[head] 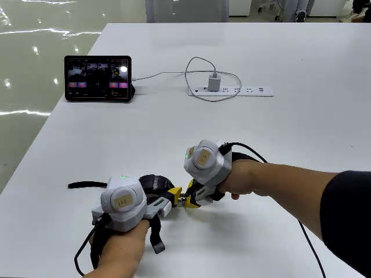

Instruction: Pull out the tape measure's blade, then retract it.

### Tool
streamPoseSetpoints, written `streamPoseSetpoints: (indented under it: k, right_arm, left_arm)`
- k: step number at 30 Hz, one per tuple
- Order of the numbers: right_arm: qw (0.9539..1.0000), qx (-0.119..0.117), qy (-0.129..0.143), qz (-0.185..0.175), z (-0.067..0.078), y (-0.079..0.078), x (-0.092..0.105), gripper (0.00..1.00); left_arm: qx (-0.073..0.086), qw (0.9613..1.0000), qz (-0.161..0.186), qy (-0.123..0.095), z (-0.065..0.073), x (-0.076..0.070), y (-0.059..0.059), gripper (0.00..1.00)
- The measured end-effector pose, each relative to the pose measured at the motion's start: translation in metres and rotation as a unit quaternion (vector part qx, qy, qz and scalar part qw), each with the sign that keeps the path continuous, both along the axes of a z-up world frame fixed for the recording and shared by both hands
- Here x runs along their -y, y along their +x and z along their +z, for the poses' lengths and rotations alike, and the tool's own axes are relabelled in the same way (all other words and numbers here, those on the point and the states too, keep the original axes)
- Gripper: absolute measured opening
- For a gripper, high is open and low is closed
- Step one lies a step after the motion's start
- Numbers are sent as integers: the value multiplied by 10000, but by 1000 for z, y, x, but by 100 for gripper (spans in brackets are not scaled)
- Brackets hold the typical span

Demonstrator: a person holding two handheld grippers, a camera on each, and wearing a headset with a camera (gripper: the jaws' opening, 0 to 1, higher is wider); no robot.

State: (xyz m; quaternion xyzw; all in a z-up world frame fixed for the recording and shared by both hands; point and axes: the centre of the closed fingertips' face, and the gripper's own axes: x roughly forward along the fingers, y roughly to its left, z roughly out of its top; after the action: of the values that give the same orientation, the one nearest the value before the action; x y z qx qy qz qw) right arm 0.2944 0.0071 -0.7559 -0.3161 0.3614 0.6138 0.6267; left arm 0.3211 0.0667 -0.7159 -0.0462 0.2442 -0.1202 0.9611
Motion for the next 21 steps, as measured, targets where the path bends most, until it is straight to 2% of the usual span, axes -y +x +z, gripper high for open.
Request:
streamPoseSetpoints:
  k: [21]
  right_arm:
    - [9999, -3, 152, -37, 1, -2, -15, 11]
  left_arm:
    - [3, 10000, -9, -15, 0, -1, -1, 61]
